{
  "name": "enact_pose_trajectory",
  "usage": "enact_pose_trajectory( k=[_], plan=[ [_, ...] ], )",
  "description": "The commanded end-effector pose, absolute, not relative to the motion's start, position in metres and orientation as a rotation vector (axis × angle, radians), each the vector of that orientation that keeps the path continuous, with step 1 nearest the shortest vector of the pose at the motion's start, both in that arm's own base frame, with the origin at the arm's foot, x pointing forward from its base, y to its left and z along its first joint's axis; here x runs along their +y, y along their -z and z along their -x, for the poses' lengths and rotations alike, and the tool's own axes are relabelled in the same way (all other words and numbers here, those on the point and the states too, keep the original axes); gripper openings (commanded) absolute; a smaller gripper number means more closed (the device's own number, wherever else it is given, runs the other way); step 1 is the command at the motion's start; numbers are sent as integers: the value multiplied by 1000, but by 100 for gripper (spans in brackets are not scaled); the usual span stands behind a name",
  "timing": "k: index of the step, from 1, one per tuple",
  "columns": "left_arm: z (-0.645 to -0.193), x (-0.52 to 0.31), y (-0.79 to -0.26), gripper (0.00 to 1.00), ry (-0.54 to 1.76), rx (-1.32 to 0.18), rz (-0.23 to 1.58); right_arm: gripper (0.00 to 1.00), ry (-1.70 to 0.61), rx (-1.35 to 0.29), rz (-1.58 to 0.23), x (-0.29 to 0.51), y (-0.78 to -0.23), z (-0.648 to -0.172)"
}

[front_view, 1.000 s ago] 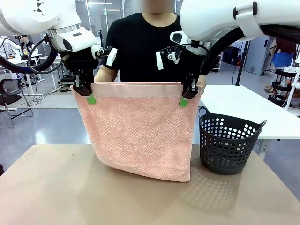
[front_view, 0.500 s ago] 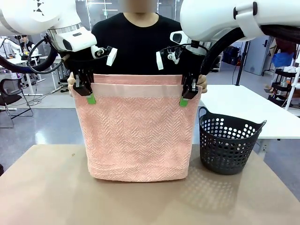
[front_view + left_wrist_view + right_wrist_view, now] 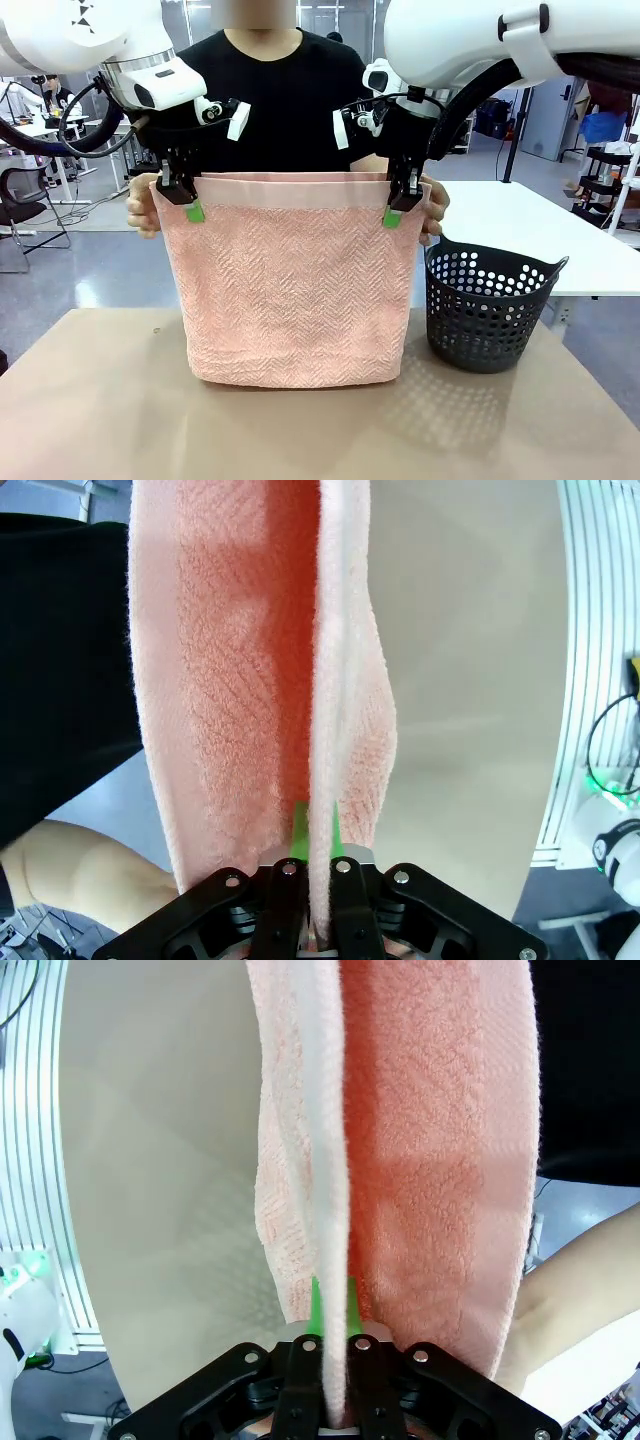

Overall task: Fold the towel.
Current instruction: Release the end of the 100 cm Hotel Towel you were holding and grab the top end of the folded side.

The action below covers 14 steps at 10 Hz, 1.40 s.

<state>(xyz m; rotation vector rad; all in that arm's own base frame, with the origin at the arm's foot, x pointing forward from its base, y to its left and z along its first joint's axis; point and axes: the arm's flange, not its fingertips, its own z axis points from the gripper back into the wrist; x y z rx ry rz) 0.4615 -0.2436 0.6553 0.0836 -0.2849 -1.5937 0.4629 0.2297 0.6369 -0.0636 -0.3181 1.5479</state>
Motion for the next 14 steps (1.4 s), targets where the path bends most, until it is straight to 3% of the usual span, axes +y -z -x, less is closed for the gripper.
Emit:
enact_pose_trajectory(
  k=[1, 9, 10, 11, 12, 13, 14],
  plan=[
    [-462, -242, -657, 0, 1591, -288, -84, 0, -1547, -316, 68, 229, -637, -463],
    [-462, -242, -657, 0, 1591, -288, -84, 0, -1547, -316, 68, 229, -637, -463],
    [-461, -244, -656, 12, 1594, -286, -84, 3, -1550, -317, 63, 231, -637, -462],
    [-460, -243, -656, 36, 1614, -296, -85, 33, -1548, -335, 63, 229, -637, -462],
    [-459, -243, -657, 48, 1603, -307, -95, 33, -1544, -336, 65, 230, -636, -462],
    [-458, -243, -658, 72, 1597, -318, -100, 63, -1543, -339, 71, 229, -638, -461],
    [-456, -242, -663, 84, 1595, -332, -108, 36, -1539, -357, 68, 226, -644, -461]
  ],
)
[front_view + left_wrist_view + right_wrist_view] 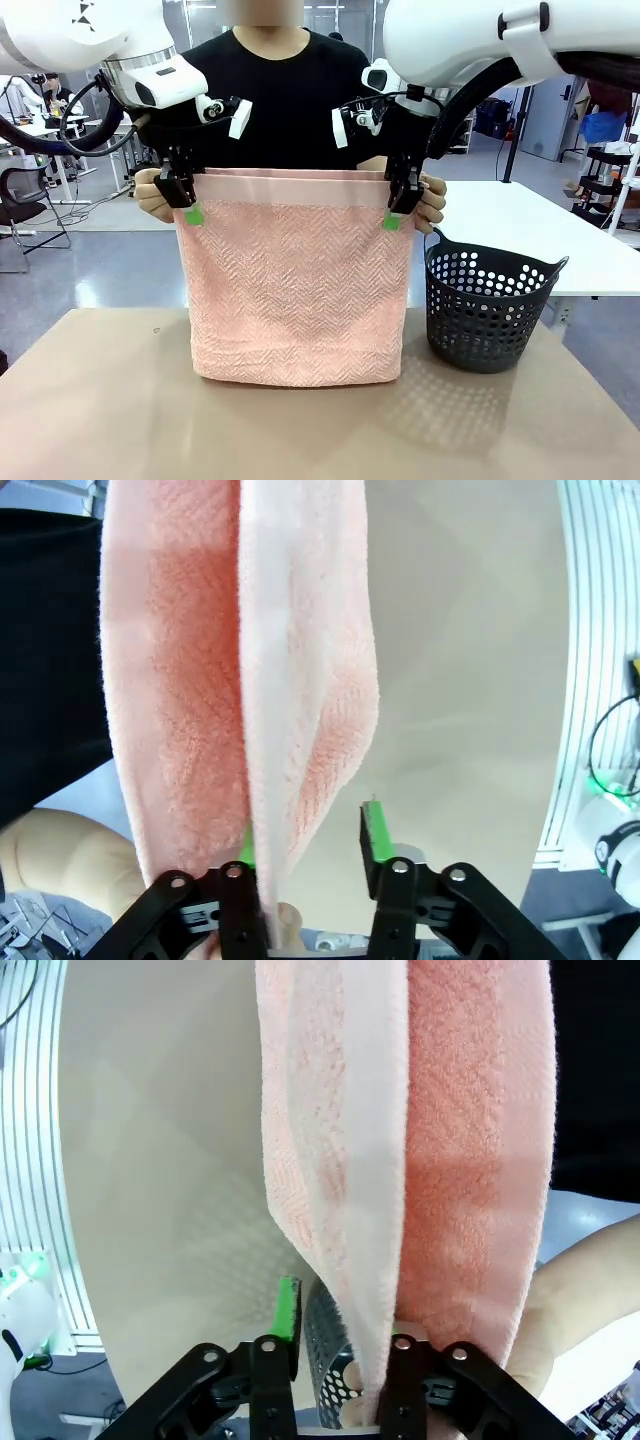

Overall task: Fold the towel.
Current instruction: Release the end of the 100 cm Hotel Towel you were holding and grab the top end of the folded side.

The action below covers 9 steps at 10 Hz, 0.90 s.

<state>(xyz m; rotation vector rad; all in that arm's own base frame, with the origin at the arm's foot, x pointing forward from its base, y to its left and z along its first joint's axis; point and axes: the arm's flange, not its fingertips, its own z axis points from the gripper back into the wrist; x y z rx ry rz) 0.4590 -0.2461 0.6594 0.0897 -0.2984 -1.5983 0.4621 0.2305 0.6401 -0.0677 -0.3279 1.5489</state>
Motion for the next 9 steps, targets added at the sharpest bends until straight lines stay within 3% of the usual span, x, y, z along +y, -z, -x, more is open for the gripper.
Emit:
enact_pose_trajectory(
  k=[1, 2, 3, 4, 5, 9],
  plan=[
    [-452, -243, -674, 100, 1595, -366, -122, 93, -1535, -390, 93, 221, -657, -457],
    [-444, -246, -688, 100, 1594, -409, -177, 65, -1523, -446, 141, 217, -676, -448],
    [-434, -248, -700, 100, 1598, -460, -211, 100, -1515, -500, 175, 211, -693, -439],
    [-424, -248, -710, 91, 1590, -515, -252, 92, -1507, -552, 202, 208, -703, -429],
    [-414, -247, -719, 100, 1579, -566, -288, 100, -1510, -596, 230, 205, -712, -418],
    [-402, -244, -729, 100, 1566, -614, -342, 100, -1540, -633, 257, 207, -721, -404]
  ],
)
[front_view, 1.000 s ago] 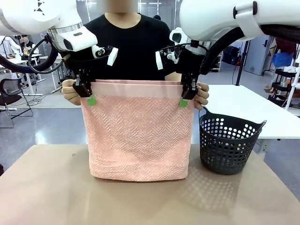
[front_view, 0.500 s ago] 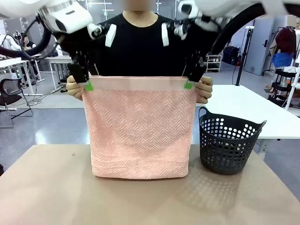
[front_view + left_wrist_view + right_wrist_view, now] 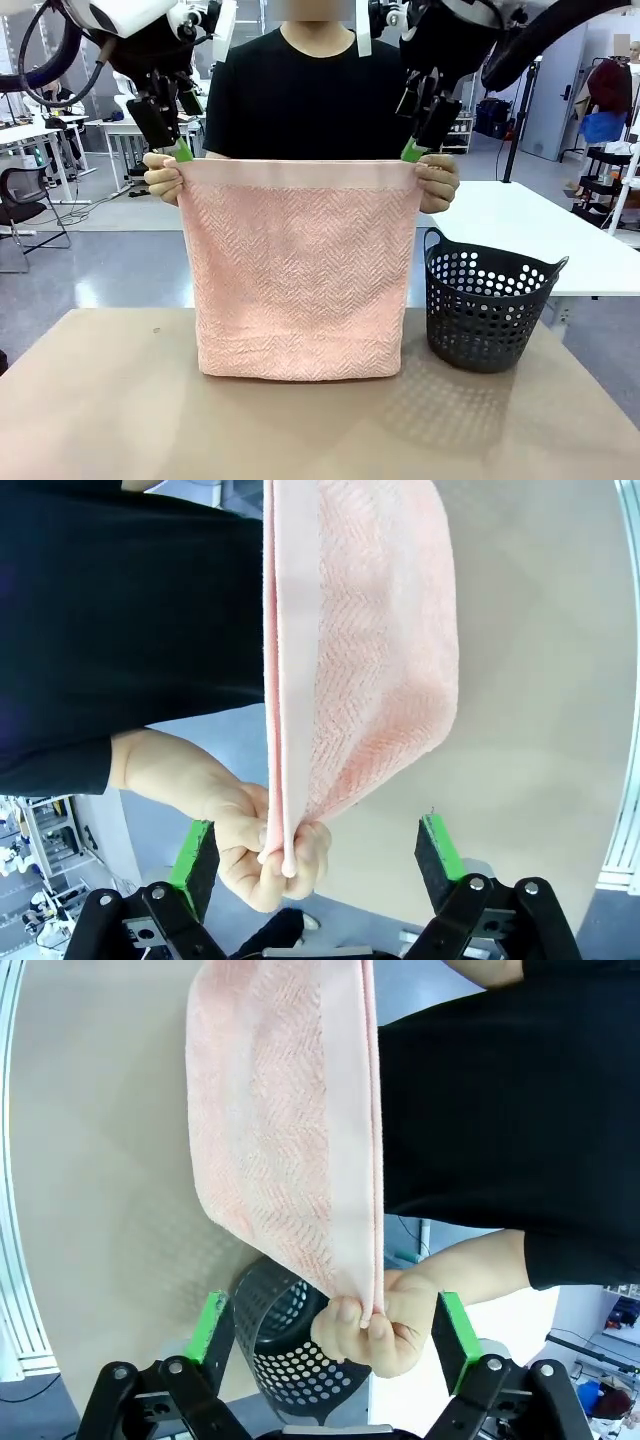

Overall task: Fold the towel.
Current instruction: Release the end of the 100 cm Hotel Towel you were holding and grab the top end of the folded side.

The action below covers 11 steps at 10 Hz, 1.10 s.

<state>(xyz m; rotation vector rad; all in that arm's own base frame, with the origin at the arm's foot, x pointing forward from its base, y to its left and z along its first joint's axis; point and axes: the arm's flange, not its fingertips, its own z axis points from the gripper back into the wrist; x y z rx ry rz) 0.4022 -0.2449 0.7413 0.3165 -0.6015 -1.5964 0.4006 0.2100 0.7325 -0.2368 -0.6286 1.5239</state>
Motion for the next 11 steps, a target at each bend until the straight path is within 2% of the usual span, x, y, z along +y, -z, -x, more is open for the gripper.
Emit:
enact_pose_trajectory(
  k=[1, 6, 7, 11],
  plan=[
    [-403, -245, -731, 100, 1565, -610, -345, 100, -1542, -629, 258, 208, -723, -406],
    [-439, -254, -737, 100, 1630, -498, -323, 100, -1589, -510, 235, 218, -723, -442],
    [-449, -258, -737, 100, 1652, -480, -272, 100, -1595, -488, 220, 220, -720, -453],
    [-487, -262, -707, 100, 1645, -383, -170, 100, -1602, -398, 158, 226, -692, -484]
  ],
)
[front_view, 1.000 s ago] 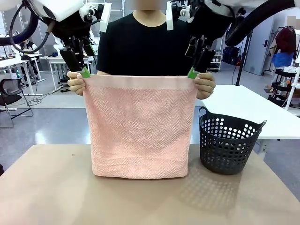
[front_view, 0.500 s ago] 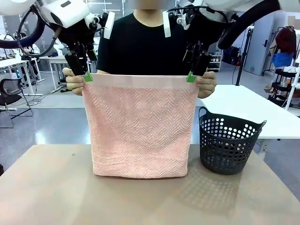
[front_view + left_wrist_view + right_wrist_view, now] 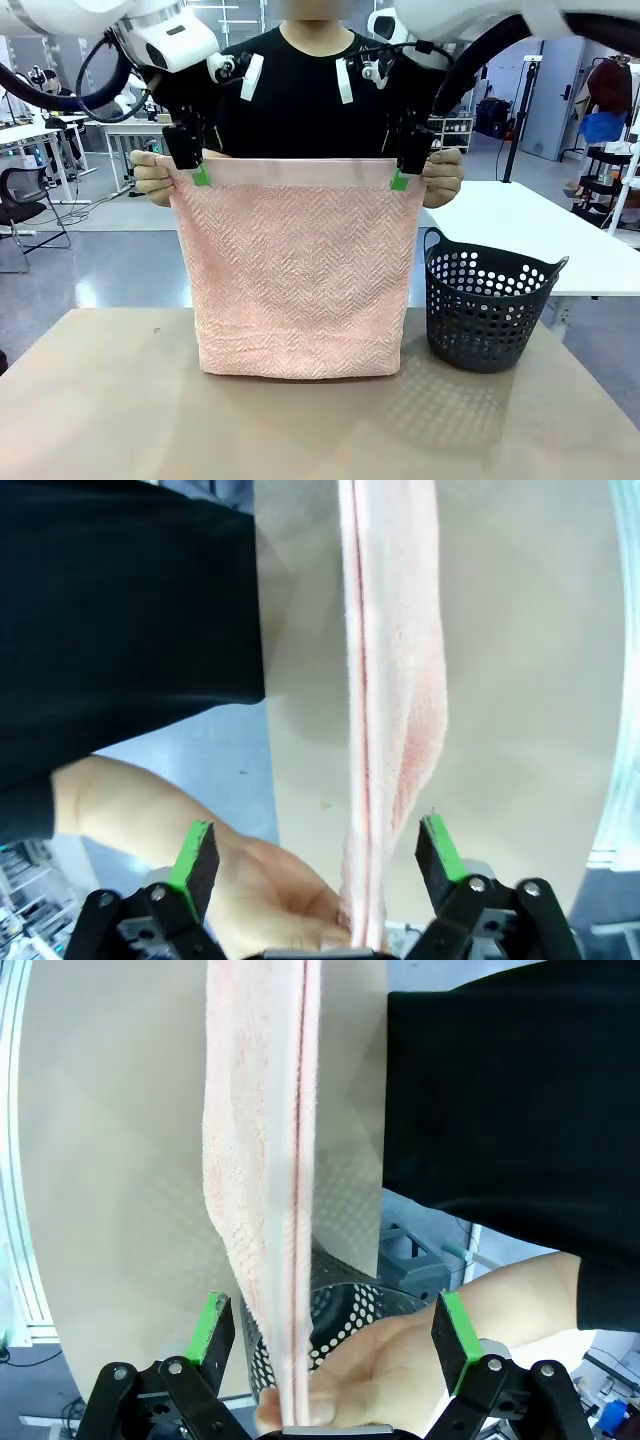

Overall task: Fold the towel.
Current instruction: Release the end of the 100 cm Hotel Towel you were holding and grab the top end of the folded side.

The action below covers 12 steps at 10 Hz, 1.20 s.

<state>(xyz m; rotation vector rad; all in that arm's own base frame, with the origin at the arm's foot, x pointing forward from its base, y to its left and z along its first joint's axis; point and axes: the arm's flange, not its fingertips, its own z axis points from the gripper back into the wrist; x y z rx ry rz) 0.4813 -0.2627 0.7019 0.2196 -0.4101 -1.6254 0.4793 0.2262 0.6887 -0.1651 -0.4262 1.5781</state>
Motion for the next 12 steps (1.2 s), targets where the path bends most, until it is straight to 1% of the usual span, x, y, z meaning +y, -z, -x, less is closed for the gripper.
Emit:
enact_pose_trajectory(
  k=[1, 2, 3, 4, 5, 6, 7, 8, 9, 10, 12],
  plan=[
    [-492, -260, -696, 100, 1632, -356, -153, 100, -1615, -374, 137, 228, -681, -488],
    [-493, -259, -689, 100, 1629, -346, -138, 100, -1621, -352, 129, 229, -672, -491],
    [-494, -257, -686, 49, 1624, -337, -133, 83, -1620, -353, 128, 230, -670, -491],
    [-492, -257, -686, 40, 1628, -343, -132, 45, -1621, -355, 126, 229, -669, -492],
    [-491, -257, -688, 0, 1631, -344, -129, 23, -1622, -356, 127, 230, -670, -491],
    [-489, -259, -688, 0, 1634, -341, -128, 0, -1625, -355, 128, 230, -670, -490],
    [-489, -260, -687, 0, 1639, -340, -121, 0, -1621, -351, 126, 230, -669, -490],
    [-489, -260, -685, 13, 1637, -326, -116, 0, -1619, -352, 121, 230, -668, -490],
    [-489, -259, -684, 3, 1638, -318, -109, 3, -1614, -357, 118, 229, -668, -490],
    [-488, -258, -685, 0, 1636, -322, -107, 0, -1610, -361, 118, 229, -668, -489],
    [-487, -257, -685, 0, 1627, -335, -106, 0, -1607, -365, 120, 229, -669, -488]
  ],
)
